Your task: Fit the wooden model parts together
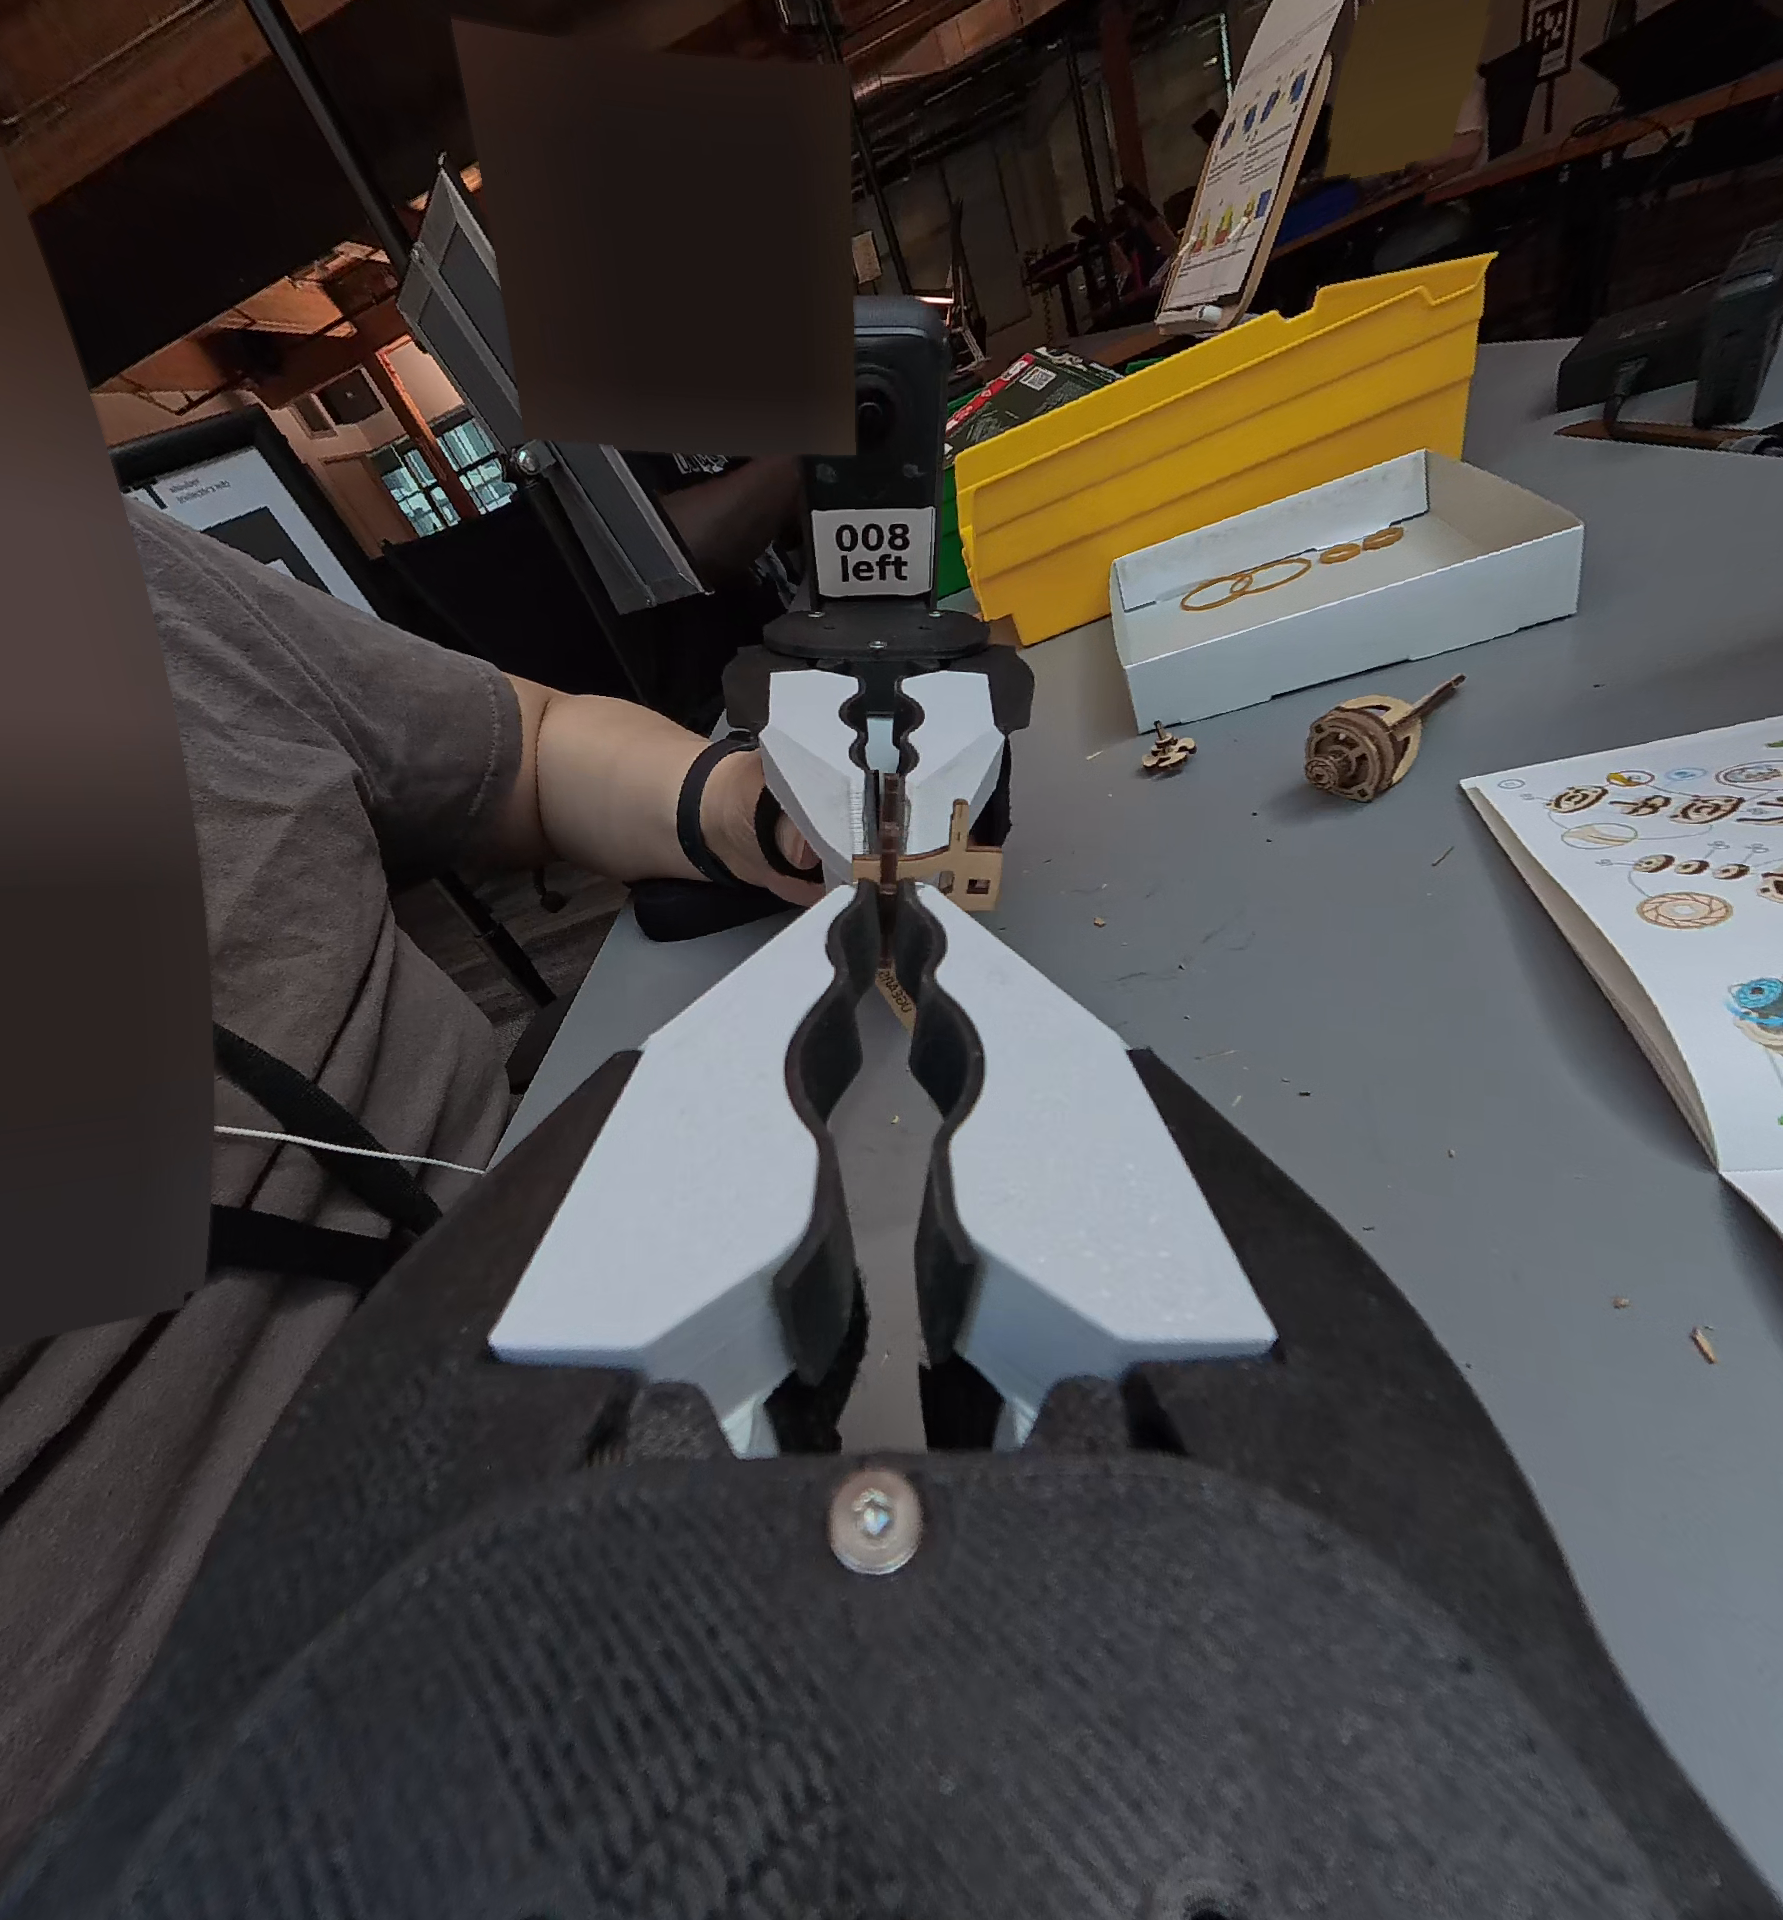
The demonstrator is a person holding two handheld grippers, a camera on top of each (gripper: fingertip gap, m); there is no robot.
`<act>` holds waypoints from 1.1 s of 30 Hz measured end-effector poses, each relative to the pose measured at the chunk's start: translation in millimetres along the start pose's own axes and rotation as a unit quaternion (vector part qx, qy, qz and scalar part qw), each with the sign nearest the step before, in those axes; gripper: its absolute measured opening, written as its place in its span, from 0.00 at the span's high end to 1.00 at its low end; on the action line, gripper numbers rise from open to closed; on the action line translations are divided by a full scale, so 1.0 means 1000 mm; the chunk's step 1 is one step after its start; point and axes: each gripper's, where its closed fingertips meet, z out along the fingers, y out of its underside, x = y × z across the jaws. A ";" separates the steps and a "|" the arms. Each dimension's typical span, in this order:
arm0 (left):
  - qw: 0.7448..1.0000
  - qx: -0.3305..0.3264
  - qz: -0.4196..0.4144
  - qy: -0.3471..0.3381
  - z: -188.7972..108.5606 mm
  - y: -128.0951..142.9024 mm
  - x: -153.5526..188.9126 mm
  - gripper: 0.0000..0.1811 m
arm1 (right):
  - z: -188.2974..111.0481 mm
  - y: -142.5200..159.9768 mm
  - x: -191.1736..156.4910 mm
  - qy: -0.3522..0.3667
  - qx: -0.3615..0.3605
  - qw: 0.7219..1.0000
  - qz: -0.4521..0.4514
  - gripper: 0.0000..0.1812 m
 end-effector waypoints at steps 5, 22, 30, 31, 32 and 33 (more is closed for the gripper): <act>1.000 -0.001 0.001 -0.003 0.000 0.000 0.000 1.00 | 0.000 0.001 0.000 0.003 -0.002 1.000 0.001 0.99; 0.993 0.038 -0.109 -0.001 -0.008 -0.011 -0.021 1.00 | 0.001 -0.003 0.016 0.013 0.013 0.999 0.051 0.95; 0.994 0.017 -0.110 0.007 -0.004 -0.005 -0.017 1.00 | 0.005 0.005 0.015 0.004 -0.011 0.998 0.061 0.99; 0.994 0.017 -0.112 0.008 -0.004 -0.005 -0.017 1.00 | 0.005 0.005 0.015 0.002 -0.011 0.998 0.066 0.99; 0.993 0.016 -0.113 0.007 -0.005 -0.005 -0.017 1.00 | 0.005 0.004 0.016 0.003 -0.009 0.998 0.068 0.99; 0.994 0.015 -0.112 0.004 -0.005 -0.005 -0.018 1.00 | 0.003 0.002 0.017 0.006 -0.003 0.998 0.069 0.97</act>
